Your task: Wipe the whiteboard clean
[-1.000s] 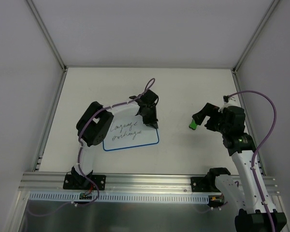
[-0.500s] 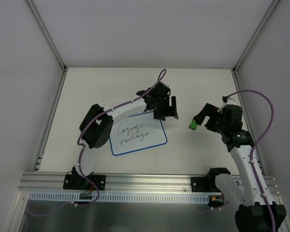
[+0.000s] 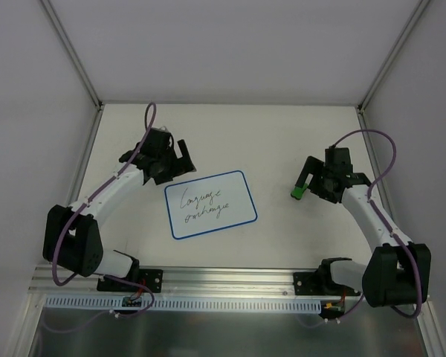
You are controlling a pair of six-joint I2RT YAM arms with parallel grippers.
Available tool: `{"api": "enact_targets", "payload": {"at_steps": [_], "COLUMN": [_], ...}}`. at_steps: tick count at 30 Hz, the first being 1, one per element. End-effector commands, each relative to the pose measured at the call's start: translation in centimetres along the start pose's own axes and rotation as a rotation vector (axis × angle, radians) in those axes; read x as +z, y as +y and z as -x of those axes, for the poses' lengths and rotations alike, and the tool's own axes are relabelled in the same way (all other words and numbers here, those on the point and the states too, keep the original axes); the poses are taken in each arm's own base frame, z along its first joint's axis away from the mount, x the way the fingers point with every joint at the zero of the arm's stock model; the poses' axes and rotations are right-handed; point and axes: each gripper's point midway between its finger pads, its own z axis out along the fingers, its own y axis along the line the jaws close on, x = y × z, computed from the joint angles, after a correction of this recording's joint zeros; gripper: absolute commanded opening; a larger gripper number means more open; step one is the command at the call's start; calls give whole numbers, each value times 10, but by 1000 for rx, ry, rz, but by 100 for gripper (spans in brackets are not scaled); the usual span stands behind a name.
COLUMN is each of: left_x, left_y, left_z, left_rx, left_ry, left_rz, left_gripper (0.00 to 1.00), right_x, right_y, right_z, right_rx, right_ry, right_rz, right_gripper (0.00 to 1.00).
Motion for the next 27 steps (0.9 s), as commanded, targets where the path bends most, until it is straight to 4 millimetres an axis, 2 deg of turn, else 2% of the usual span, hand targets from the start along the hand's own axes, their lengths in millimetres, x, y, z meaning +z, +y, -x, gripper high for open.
{"api": "enact_targets", "payload": {"at_steps": [1, 2, 5, 10, 19, 25, 27], "left_x": [0, 3, 6, 12, 28, 38, 40], "left_y": [53, 65, 87, 113, 130, 138, 137], "left_z": [-20, -31, -47, -58, -51, -49, -48], "left_rx": [-3, -16, -48, -67, -44, -36, -37], "left_ry": [33, 61, 99, 121, 153, 176, 180], "left_rz": [118, 136, 180, 262, 326, 356, 355], "left_gripper": [92, 90, 84, 71, 40, 30, 24], "right_x": [-1, 2, 9, 17, 25, 28, 30], "right_y": [7, 8, 12, 14, 13, 11, 12], "right_z": [19, 18, 14, 8, 2, -1, -2], "right_rx": [18, 20, 24, 24, 23, 23, 21], "right_ry": [-40, -34, -18, 3, 19, 22, 24], "right_rz": [-21, -19, -6, 6, 3, 2, 3], "right_gripper": [98, 98, 98, 98, 98, 98, 98]}}
